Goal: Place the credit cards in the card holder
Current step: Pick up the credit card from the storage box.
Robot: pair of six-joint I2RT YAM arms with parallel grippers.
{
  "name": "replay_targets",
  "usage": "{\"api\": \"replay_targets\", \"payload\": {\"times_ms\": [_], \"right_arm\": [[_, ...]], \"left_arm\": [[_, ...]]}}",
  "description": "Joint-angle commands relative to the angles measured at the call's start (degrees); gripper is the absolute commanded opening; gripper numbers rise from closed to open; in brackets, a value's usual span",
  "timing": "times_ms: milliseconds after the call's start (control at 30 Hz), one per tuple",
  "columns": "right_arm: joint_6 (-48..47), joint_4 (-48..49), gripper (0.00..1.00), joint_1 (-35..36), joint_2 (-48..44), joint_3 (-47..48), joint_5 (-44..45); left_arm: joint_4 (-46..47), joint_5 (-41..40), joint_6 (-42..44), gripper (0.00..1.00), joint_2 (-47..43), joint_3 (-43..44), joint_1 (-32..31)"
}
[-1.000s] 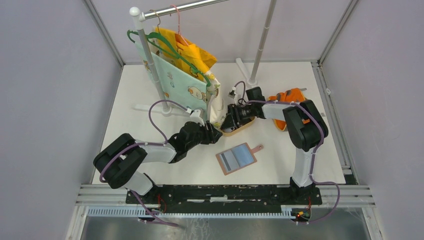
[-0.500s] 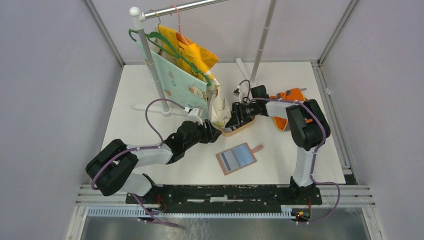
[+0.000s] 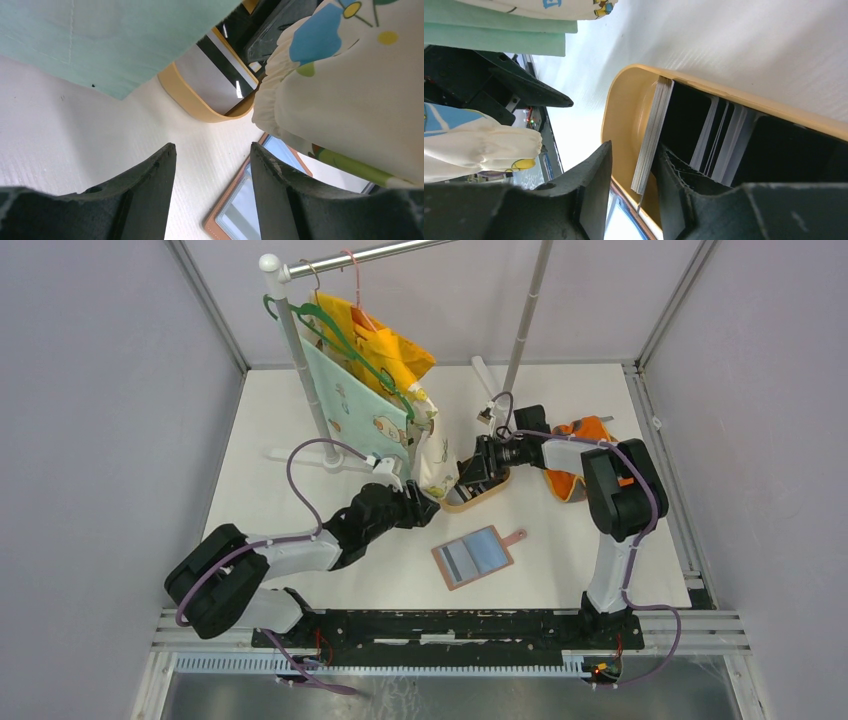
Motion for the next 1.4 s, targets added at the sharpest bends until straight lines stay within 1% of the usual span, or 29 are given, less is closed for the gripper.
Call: {"api": "replay_targets", "payload": {"times_ms": [0,233,300,367,467,700,733,867,933,1000,1067,1133,1167,1200,1367], "right_arm": [[1.14,3.06,0.41,-0.86,-2.33,-0.5,-1.79],[-1.33,0.8,0.23,-2.09,-1.7,-0.5,3.15],[-2.14,0.26,0.13,-2.41,-1.77,-0.45,4.63],[-3.33,-0.31,0.06,-2.95,-2.36,-0.54,6.47],[-4.01,0.3,0.01,-4.24,-4.27,-1.49,7.57],[-5.95,2.24,0.0,-6.7,-10.94,-5.27,5.51],[-6.24,2.9,0.0,-6.82,-11.79,-5.94,4.99],[-8.28,4.33,0.0,-7.6,-15.73,-8.48,0.87],[-8.14,7.9,0.0,-8.13,-18.0,-10.4,-2.2],[-8.34,9.82,0.0,-8.5,-20.55,-12.24,-4.45],[-8.81,12.57,0.0,-8.92,-23.97,-15.03,-6.31],[-8.98,16.03,0.0,-9.47,-28.29,-18.95,-7.84],[-9.1,17.59,0.0,-9.74,-31.08,-21.33,-7.94],[-9.04,19.77,0.0,-10.09,-33.81,-23.96,-8.32],[-6.83,30.23,0.0,-10.51,-44.31,-34.3,-12.93]], "left_arm": [[0.57,-1.01,3.06,0.63,-2.22,-0.43,0.27],[0.34,-1.04,3.06,0.63,-2.69,-0.76,0.27],[0.21,-0.96,2.98,0.63,-2.91,-0.87,0.26],[0.23,-0.89,2.9,0.63,-3.53,-1.16,0.3],[0.41,-0.47,2.68,0.63,-5.21,-1.88,0.32],[7.12,3.63,1.24,0.65,-13.83,-8.66,0.28],[8.17,5.24,1.1,0.65,-15.29,-9.77,0.32],[12.21,7.55,0.05,0.64,-23.05,-13.7,0.29],[12.89,7.59,-0.58,0.64,-27.91,-15.2,0.19],[11.87,7.2,-0.78,0.68,-33.07,-15.76,0.33],[8.91,6.02,-1.07,0.79,-37.49,-15.59,0.24],[6.1,5.44,-1.73,0.92,-41.79,-15.56,0.26],[5.47,5.57,-2.02,0.97,-43.27,-15.73,0.22],[5.33,6.14,-2.23,0.99,-44.61,-16.0,0.26],[7.25,9.7,-4.37,1.0,-49.76,-18.87,0.22]]}}
